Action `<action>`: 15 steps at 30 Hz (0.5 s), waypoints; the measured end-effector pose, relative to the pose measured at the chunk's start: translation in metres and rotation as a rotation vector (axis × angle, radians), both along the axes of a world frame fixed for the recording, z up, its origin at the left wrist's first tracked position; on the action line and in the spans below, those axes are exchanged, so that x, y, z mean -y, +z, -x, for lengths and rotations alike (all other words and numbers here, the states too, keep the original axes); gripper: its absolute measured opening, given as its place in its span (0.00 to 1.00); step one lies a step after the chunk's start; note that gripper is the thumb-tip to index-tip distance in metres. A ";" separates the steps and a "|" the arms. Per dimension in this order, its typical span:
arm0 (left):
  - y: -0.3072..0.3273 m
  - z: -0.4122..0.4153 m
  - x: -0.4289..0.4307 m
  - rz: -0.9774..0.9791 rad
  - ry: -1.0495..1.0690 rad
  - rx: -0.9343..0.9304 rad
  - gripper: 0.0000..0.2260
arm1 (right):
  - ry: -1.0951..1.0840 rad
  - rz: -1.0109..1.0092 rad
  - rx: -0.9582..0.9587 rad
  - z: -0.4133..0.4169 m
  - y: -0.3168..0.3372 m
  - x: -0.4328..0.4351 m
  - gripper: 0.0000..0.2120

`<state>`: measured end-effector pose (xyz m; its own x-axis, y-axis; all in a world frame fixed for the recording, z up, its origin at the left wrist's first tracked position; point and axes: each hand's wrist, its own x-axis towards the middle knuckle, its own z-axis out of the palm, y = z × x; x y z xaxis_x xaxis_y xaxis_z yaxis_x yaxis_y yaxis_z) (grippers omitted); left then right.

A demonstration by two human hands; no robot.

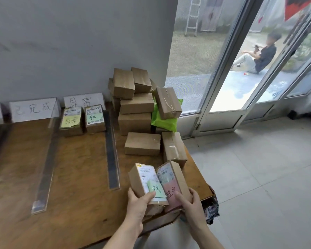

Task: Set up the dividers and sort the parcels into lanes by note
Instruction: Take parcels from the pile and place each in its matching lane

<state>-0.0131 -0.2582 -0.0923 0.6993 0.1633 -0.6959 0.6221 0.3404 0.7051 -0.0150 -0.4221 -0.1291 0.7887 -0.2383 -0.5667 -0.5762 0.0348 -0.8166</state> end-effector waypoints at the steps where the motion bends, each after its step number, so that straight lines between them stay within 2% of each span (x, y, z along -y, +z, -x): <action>1: 0.000 0.001 0.001 -0.009 0.003 0.010 0.29 | 0.017 0.023 0.008 0.000 0.001 0.000 0.45; 3: 0.002 0.003 0.001 0.000 -0.006 0.046 0.30 | 0.035 0.063 0.053 0.002 0.005 0.000 0.38; 5: 0.005 0.007 0.000 0.011 -0.039 0.108 0.37 | 0.031 0.095 0.107 0.003 0.008 0.002 0.30; 8: 0.010 0.011 -0.002 -0.020 -0.062 0.183 0.42 | 0.010 0.091 0.193 0.002 0.017 0.003 0.25; 10: 0.015 0.012 -0.003 -0.037 -0.053 0.223 0.39 | -0.001 0.071 0.264 0.000 0.027 0.001 0.24; 12: 0.022 0.011 -0.004 -0.041 -0.047 0.281 0.30 | -0.006 0.029 0.323 -0.004 0.037 -0.002 0.24; 15: 0.036 0.009 -0.012 -0.025 -0.022 0.350 0.25 | 0.014 -0.017 0.381 -0.012 0.046 -0.008 0.32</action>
